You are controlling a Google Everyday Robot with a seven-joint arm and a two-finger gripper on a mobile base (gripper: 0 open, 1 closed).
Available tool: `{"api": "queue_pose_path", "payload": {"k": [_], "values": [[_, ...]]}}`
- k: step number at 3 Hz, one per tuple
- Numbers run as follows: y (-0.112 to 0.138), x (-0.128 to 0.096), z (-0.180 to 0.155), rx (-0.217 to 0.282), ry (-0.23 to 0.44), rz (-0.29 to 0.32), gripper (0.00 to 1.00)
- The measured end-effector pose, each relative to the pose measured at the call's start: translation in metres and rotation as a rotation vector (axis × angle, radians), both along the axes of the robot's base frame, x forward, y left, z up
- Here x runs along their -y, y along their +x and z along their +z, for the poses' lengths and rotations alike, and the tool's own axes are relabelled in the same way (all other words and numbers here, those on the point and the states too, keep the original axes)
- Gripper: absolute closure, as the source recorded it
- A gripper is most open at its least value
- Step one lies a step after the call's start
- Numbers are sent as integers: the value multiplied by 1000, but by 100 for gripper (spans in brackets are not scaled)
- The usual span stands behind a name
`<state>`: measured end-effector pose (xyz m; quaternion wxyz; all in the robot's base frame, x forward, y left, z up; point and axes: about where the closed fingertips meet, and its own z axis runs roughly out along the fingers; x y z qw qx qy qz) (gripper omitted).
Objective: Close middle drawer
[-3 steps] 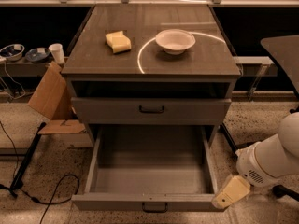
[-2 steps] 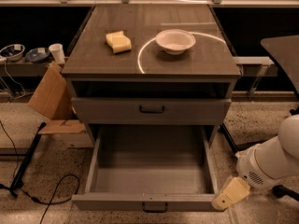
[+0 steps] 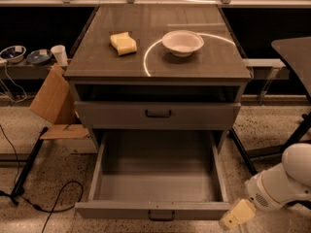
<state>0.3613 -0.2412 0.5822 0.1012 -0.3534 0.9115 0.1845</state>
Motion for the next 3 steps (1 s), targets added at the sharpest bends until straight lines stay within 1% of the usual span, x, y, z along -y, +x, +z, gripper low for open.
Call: {"api": "queue_pose_path", "payload": {"k": [1, 2, 3], "values": [[-9, 10, -35, -67, 8, -72, 25], [-13, 11, -69, -148, 15, -133, 48], [-16, 3, -103, -231, 36, -157, 72]]}}
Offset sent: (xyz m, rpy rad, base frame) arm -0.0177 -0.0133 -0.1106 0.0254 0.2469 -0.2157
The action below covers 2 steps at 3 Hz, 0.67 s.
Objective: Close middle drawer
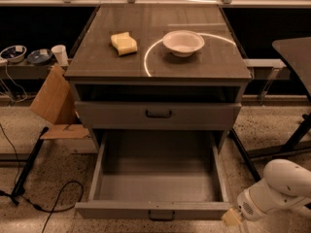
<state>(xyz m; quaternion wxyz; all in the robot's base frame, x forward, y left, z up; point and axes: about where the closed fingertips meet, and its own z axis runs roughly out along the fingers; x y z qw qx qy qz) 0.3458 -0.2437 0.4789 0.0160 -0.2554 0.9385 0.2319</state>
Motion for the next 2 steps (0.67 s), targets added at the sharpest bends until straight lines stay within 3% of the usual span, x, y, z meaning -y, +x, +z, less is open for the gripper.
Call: {"api": "queue_pose_path", "payload": {"k": [1, 2], "values": [[-3, -12, -36, -78, 14, 1, 95], [-8, -20, -68, -139, 14, 4, 100]]}}
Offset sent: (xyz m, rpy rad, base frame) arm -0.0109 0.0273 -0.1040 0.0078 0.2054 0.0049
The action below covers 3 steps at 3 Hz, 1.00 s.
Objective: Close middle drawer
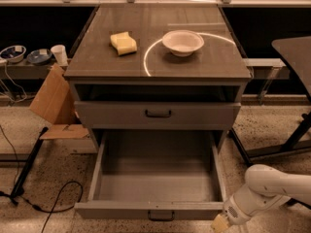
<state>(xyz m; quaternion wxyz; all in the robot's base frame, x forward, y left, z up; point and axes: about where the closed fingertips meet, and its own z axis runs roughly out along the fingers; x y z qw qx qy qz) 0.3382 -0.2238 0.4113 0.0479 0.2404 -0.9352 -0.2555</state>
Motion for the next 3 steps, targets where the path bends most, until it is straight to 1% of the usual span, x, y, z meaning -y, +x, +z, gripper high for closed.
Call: {"api": "queue_pose_path", "payload": {"k": [1, 2, 3], "values": [[0, -1, -20, -30, -15, -14, 100], [15, -3, -24, -6, -36, -44, 100], [30, -5, -19, 21, -46, -73, 100]]}}
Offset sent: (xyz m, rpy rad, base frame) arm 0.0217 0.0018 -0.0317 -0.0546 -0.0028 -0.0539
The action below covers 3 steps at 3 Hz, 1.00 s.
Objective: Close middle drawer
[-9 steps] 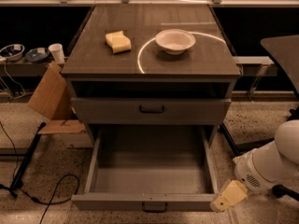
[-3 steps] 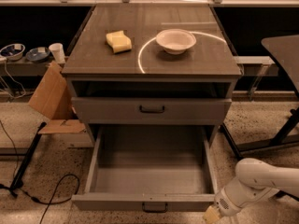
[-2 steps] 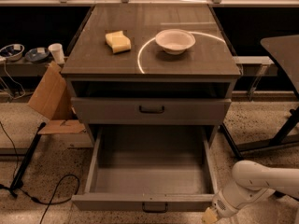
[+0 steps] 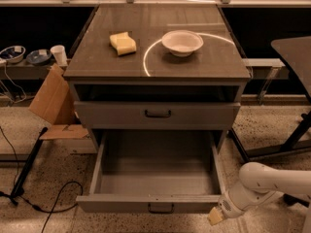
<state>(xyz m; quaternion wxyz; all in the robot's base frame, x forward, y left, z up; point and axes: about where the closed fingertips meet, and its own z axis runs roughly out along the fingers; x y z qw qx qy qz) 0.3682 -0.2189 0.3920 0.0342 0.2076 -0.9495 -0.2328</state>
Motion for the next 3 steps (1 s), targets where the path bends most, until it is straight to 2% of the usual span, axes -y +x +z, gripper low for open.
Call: {"api": "queue_pose_path", "payload": {"k": [1, 3], "values": [[13, -3, -2, 1, 14, -56, 100], [45, -21, -22, -29, 50, -145, 100]]}}
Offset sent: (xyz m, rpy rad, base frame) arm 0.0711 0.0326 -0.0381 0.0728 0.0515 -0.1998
